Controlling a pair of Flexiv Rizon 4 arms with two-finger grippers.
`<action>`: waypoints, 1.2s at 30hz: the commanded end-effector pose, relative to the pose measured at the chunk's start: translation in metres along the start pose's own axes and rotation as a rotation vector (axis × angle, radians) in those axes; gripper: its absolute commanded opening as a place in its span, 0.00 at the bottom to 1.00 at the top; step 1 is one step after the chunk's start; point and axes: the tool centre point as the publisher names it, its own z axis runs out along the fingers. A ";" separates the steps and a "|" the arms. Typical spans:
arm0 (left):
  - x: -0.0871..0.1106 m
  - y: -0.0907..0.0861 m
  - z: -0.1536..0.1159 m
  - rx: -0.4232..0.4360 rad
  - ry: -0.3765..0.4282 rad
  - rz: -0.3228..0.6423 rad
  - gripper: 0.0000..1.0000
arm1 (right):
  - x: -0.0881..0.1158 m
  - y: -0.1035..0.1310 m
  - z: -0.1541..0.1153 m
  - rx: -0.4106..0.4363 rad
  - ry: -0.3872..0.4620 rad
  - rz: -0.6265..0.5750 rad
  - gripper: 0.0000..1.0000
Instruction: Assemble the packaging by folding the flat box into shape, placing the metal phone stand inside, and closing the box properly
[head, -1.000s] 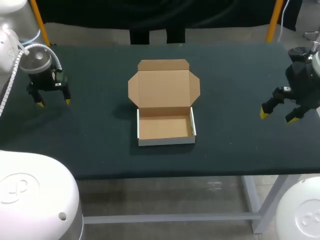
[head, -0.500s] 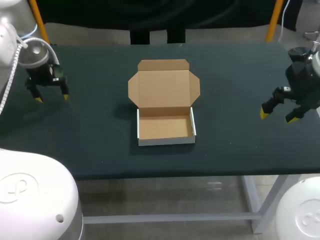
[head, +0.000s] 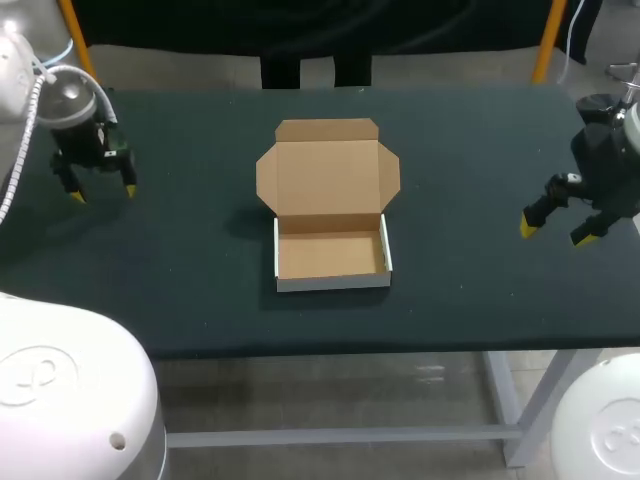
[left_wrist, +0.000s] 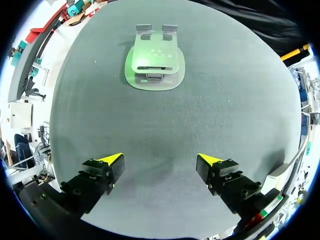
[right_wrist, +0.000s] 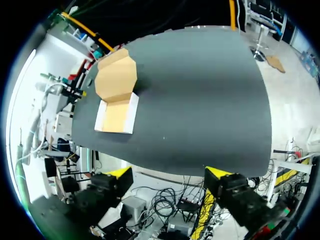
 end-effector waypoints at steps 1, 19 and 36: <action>0.000 -0.001 0.000 -0.003 -0.003 0.000 1.00 | 0.000 0.000 -0.002 0.003 -0.002 0.000 1.00; -0.001 -0.004 0.003 0.023 0.014 0.011 1.00 | 0.000 0.000 -0.002 0.003 -0.002 0.000 1.00; -0.006 -0.021 0.014 0.023 -0.013 0.016 1.00 | 0.000 0.000 -0.002 0.003 -0.002 0.000 1.00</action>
